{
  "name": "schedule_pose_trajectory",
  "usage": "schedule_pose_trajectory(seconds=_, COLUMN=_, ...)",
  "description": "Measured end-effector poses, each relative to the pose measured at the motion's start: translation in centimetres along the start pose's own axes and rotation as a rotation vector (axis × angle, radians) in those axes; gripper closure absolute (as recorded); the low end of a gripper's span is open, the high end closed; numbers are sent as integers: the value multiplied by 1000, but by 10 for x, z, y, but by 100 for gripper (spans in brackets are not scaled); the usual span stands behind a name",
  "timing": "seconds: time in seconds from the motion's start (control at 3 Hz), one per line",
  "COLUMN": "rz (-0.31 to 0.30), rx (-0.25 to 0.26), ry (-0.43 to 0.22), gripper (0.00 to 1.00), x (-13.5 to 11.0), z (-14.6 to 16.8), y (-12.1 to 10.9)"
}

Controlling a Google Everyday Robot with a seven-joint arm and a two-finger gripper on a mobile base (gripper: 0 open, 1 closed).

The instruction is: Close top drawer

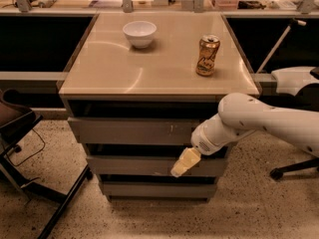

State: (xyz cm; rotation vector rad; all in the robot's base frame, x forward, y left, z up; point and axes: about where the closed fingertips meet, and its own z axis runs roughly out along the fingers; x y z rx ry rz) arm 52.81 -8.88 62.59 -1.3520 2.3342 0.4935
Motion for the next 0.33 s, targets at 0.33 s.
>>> schedule_pose_trajectory(seconds=0.33, rz=0, rx=0, ry=0, gripper=0, x=0, z=0, y=0)
